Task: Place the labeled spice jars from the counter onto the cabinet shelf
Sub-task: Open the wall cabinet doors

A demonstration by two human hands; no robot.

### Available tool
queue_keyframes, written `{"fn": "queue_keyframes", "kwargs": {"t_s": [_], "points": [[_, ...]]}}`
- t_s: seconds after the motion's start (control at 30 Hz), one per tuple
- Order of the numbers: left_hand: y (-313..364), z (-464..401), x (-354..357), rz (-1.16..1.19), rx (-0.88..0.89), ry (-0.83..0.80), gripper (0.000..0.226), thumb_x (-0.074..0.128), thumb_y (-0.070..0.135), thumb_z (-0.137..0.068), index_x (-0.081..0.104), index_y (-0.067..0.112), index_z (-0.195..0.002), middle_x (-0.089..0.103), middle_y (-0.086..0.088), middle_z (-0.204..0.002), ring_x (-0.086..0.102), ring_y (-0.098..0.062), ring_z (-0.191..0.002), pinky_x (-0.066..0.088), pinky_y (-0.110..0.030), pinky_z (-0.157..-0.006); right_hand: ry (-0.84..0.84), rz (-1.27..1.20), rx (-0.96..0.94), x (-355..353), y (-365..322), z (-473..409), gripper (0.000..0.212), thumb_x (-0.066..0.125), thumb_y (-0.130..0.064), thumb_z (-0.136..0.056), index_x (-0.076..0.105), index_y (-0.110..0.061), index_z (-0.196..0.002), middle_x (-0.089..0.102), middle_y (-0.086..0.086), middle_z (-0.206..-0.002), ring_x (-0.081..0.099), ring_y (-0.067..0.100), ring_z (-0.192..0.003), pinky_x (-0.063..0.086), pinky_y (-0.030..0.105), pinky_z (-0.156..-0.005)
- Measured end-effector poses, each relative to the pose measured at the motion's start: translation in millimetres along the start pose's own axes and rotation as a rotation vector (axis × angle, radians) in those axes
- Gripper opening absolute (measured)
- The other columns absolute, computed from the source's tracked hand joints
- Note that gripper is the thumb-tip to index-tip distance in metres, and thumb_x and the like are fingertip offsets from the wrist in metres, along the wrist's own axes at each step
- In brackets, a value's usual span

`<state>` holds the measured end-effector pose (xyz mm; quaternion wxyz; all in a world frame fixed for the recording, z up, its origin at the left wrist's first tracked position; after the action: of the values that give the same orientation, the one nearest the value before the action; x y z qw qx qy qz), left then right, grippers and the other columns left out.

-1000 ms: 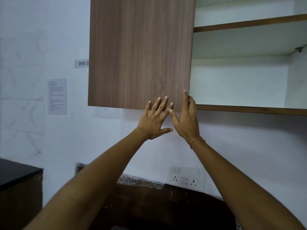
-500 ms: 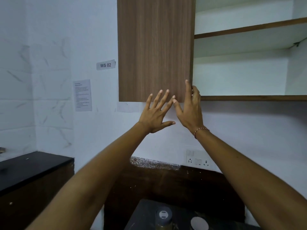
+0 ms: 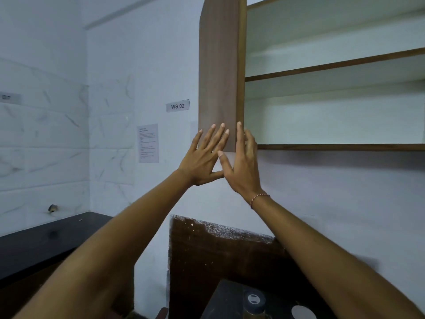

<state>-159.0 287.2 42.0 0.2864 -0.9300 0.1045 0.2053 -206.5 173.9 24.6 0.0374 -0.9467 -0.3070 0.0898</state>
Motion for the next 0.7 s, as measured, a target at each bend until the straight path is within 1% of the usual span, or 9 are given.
{"fn": "queue_keyframes", "kwargs": {"t_s": [0.1, 0.17, 0.27, 0.37, 0.47, 0.53, 0.57, 0.67, 0.7], "points": [[-21.6, 18.0, -5.9, -0.003, -0.003, -0.032, 0.09, 0.009, 0.069, -0.079, -0.012, 0.012, -0.146, -0.02, -0.003, -0.152, -0.015, -0.024, -0.144, -0.007, -0.042, -0.117, -0.049, -0.016, -0.092, 21.3, -26.6, 3.4, 0.073, 0.046, -0.037, -0.091, 0.015, -0.003, -0.148, 0.022, 0.017, -0.154, 0.022, 0.028, -0.143, 0.021, 0.029, -0.112], [-39.9, 33.9, -8.2, 0.038, -0.051, -0.042, 0.089, 0.011, 0.066, -0.079, -0.011, 0.012, -0.146, -0.021, -0.002, -0.15, -0.014, -0.022, -0.144, -0.007, -0.04, -0.117, -0.103, -0.072, -0.117, 39.0, -41.1, 7.5, 0.075, 0.046, -0.037, -0.093, 0.009, -0.003, -0.148, 0.015, 0.015, -0.157, 0.019, 0.026, -0.145, 0.023, 0.03, -0.113], [-67.9, 58.3, -13.7, 0.005, -0.066, -0.076, 0.092, 0.017, 0.066, -0.079, -0.008, 0.009, -0.146, -0.019, -0.003, -0.151, -0.013, -0.022, -0.144, -0.008, -0.038, -0.117, -0.175, -0.177, -0.101, 67.1, -61.0, 9.5, 0.078, 0.045, -0.039, -0.094, -0.003, -0.009, -0.149, 0.004, 0.008, -0.159, 0.012, 0.021, -0.147, 0.026, 0.033, -0.114], [-88.3, 75.8, -23.3, -0.05, -0.062, -0.092, 0.093, 0.025, 0.066, -0.079, -0.01, 0.009, -0.144, -0.014, -0.008, -0.153, -0.01, -0.027, -0.144, 0.001, -0.042, -0.118, -0.18, -0.209, -0.126, 88.4, -79.0, 3.7, 0.083, 0.045, -0.045, -0.092, -0.009, -0.014, -0.147, -0.001, 0.007, -0.159, 0.003, 0.018, -0.147, 0.019, 0.032, -0.117], [-104.0, 88.8, -35.0, -0.199, -0.092, -0.04, 0.091, 0.04, 0.057, -0.08, 0.004, 0.008, -0.147, 0.003, -0.015, -0.155, 0.007, -0.037, -0.143, 0.017, -0.049, -0.115, -0.193, -0.24, -0.108, 106.3, -93.0, 0.3, 0.091, 0.046, -0.055, -0.088, -0.01, -0.014, -0.147, -0.002, 0.007, -0.159, 0.002, 0.017, -0.148, 0.014, 0.029, -0.117], [-116.8, 97.6, -38.5, -0.34, -0.089, -0.056, 0.089, 0.046, 0.053, -0.08, 0.01, 0.008, -0.148, 0.019, -0.015, -0.155, 0.017, -0.036, -0.142, 0.019, -0.051, -0.114, -0.233, -0.31, -0.058, 119.1, -100.0, 1.0, 0.096, 0.047, -0.058, -0.086, -0.012, -0.013, -0.148, -0.005, 0.004, -0.159, 0.0, 0.017, -0.148, 0.012, 0.03, -0.118], [-123.2, 101.7, -39.9, -0.39, -0.086, -0.07, 0.089, 0.048, 0.053, -0.08, 0.01, 0.009, -0.148, 0.022, -0.014, -0.155, 0.02, -0.034, -0.142, 0.019, -0.05, -0.113, -0.259, -0.328, -0.05, 125.7, -102.8, 0.9, 0.097, 0.047, -0.059, -0.086, -0.012, -0.013, -0.148, -0.007, 0.003, -0.159, -0.002, 0.016, -0.148, 0.011, 0.03, -0.118], [-142.9, 113.4, -42.4, -0.449, -0.08, -0.134, 0.089, 0.052, 0.052, -0.078, 0.011, 0.016, -0.148, 0.022, -0.015, -0.155, 0.022, -0.034, -0.142, 0.019, -0.05, -0.113, -0.326, -0.261, -0.121, 144.7, -109.6, -2.7, 0.095, 0.044, -0.061, -0.086, -0.011, -0.014, -0.148, -0.011, 0.005, -0.159, -0.01, 0.017, -0.147, 0.005, 0.032, -0.12], [-150.0, 117.7, -41.4, -0.441, -0.082, -0.166, 0.091, 0.054, 0.051, -0.078, 0.007, 0.018, -0.148, 0.018, -0.017, -0.155, 0.019, -0.035, -0.143, 0.018, -0.049, -0.114, -0.355, -0.245, -0.138, 151.6, -111.7, -4.1, 0.094, 0.043, -0.062, -0.086, -0.01, -0.015, -0.148, -0.013, 0.005, -0.159, -0.011, 0.018, -0.147, 0.005, 0.035, -0.12]]}}
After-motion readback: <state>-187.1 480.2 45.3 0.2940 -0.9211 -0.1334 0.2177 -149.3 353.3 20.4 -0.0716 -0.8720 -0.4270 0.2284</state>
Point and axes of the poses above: each hand's wrist, its own z-axis away from the middle knuckle, its own x-axis out of the palm, y = z × x, the point moved 3 cm from there along -z, towards the middle knuckle
